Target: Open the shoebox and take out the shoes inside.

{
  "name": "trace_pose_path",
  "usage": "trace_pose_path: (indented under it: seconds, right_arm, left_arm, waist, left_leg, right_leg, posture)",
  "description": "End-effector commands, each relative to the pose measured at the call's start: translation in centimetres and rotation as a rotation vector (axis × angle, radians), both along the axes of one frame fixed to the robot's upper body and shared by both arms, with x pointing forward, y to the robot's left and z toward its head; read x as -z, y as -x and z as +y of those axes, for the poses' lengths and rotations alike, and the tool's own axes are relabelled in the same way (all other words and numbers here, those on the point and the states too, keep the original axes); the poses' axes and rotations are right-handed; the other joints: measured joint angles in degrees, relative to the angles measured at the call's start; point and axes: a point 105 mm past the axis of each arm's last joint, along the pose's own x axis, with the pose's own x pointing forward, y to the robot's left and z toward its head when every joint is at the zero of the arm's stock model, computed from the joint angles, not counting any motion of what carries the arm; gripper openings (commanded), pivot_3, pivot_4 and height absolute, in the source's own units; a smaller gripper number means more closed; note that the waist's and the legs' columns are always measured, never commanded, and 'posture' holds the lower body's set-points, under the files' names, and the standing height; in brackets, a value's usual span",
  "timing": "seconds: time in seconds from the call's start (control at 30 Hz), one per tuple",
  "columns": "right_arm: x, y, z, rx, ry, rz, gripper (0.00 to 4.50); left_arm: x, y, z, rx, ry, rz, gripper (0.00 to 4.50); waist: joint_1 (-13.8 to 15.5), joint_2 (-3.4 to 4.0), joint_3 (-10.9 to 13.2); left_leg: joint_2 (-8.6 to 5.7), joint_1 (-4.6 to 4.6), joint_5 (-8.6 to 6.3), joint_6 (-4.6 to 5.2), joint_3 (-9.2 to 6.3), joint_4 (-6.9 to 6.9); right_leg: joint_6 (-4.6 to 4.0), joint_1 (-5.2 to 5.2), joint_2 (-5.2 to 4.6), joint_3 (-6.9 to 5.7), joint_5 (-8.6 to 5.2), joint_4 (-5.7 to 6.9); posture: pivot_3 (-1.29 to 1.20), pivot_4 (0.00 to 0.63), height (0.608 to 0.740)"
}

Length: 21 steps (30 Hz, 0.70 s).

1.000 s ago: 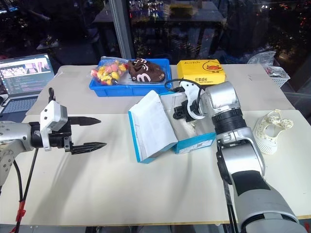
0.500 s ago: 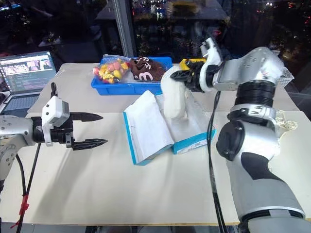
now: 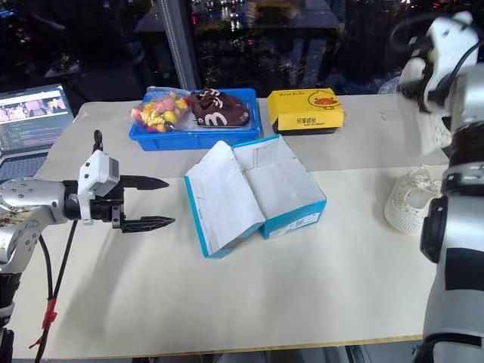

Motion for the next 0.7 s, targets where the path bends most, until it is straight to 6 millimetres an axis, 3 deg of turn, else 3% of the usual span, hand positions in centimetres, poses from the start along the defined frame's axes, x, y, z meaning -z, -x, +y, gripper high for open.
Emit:
trace_pose_path:
  seconds: [0.03, 0.2, 0.33, 0.47, 0.53, 0.7]
  right_arm:
    - [0.1, -0.6, 2.0, -0.072, 0.083, -0.008, 0.71]
    - [4.9, -1.4, 1.4, -0.022, 0.154, 0.091, 0.71]
    - [7.1, -1.7, 1.1, -0.016, 0.275, 0.137, 0.71]
    - [9.2, -2.1, 3.6, -0.082, 0.251, 0.182, 0.71]
    - [10.1, -2.1, 5.6, -0.146, 0.188, 0.205, 1.66]
    - [10.0, -1.7, 8.6, -0.235, 0.060, 0.221, 3.28]
  left_arm:
    - [-1.1, -0.1, -0.1, 0.013, -0.010, -0.056, 4.50]
    - [-1.0, 0.1, 0.1, 0.003, -0.012, -0.059, 4.50]
    - [-1.0, 0.4, 0.3, -0.009, -0.015, -0.059, 4.50]
    - [-1.0, 0.5, 0.6, -0.024, -0.019, -0.060, 4.50]
    - [-1.1, 0.6, 0.6, -0.026, -0.019, -0.061, 4.50]
    - [-1.1, 0.5, 0.7, -0.031, -0.022, -0.062, 4.50]
  waist:
    - [-0.42, 0.01, 0.00]
    - [-0.08, 0.03, 0.02]
    - [0.11, 0.02, 0.02]
    - [0.26, 0.01, 0.00]
    - [0.29, -0.02, -0.01]
    - [0.11, -0.01, -0.01]
  left_leg:
    - [0.00, 0.01, 0.00, 0.00, 0.00, 0.06]
    - [-0.03, -0.06, 0.01, 0.01, 0.00, 0.08]
    - [-0.05, -0.05, 0.01, 0.01, 0.00, 0.14]
    - [-0.04, -0.02, 0.01, 0.01, -0.01, 0.15]
    - [-0.03, -0.02, 0.01, 0.01, -0.03, 0.19]
    - [-0.03, -0.01, 0.01, 0.01, -0.03, 0.19]
  right_leg:
    - [0.00, -0.03, 0.01, 0.02, 0.00, 0.13]
    - [0.02, -0.11, -0.01, 0.01, -0.01, 0.20]
    - [0.02, -0.05, -0.04, 0.01, -0.01, 0.18]
    - [0.02, -0.02, -0.02, 0.00, -0.01, 0.21]
    - [0.02, 0.01, -0.02, -0.02, -0.01, 0.21]
    - [0.02, -0.02, -0.01, -0.01, -0.01, 0.30]
  posture:
    - [0.00, 0.150, 0.740]
    - [0.00, 0.150, 0.740]
    - [0.00, 0.150, 0.740]
    - [0.00, 0.150, 0.740]
    - [0.00, 0.150, 0.740]
    - [0.00, 0.150, 0.740]
